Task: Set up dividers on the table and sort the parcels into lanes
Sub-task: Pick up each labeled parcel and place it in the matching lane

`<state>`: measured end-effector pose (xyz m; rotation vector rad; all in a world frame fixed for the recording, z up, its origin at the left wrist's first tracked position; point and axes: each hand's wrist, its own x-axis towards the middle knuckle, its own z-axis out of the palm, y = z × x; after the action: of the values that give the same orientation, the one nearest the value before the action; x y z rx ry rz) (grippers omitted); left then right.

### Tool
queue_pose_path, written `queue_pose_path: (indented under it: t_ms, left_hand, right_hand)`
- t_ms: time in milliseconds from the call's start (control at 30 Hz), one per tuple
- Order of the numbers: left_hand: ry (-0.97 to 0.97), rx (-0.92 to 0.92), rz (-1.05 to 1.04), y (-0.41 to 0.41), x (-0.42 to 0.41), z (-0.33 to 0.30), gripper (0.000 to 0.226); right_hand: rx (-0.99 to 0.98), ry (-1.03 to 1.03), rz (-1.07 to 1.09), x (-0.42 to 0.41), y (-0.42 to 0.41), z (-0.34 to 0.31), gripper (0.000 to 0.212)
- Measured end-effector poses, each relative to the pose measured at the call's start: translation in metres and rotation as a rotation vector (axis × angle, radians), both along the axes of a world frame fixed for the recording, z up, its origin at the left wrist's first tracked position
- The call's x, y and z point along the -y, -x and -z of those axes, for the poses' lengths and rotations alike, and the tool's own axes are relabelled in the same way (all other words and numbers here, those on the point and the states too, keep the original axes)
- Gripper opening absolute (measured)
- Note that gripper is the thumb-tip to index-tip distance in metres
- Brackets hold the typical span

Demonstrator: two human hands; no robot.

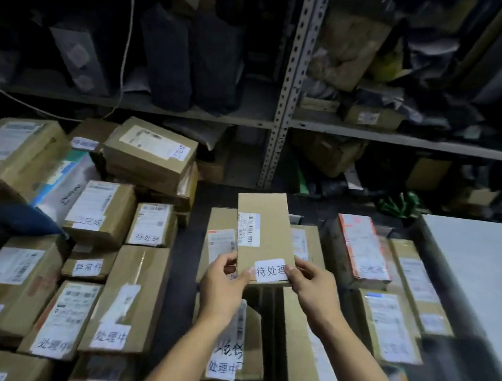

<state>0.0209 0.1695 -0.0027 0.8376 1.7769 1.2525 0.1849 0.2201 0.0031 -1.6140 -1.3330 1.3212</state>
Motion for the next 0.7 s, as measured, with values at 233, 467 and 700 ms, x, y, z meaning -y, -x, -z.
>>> queue_pose_path:
  t_ms: [233,467,700]
  left_hand:
    - [0.111,-0.038,0.073,-0.072,-0.077,0.008,0.032]
    - [0.226,-0.191,0.094,-0.097,-0.135,0.044,0.028]
    - [0.362,-0.335,0.146,-0.106,-0.153,0.069,0.025]
  right_hand:
    - [0.168,0.072,0.007,-0.077,-0.075,0.011,0.023]
    - [0.358,0.11,-0.053,-0.127,-0.091,0.039,0.023]
    - [0.564,0.155,-0.145,-0.143,-0.092,0.06,0.016]
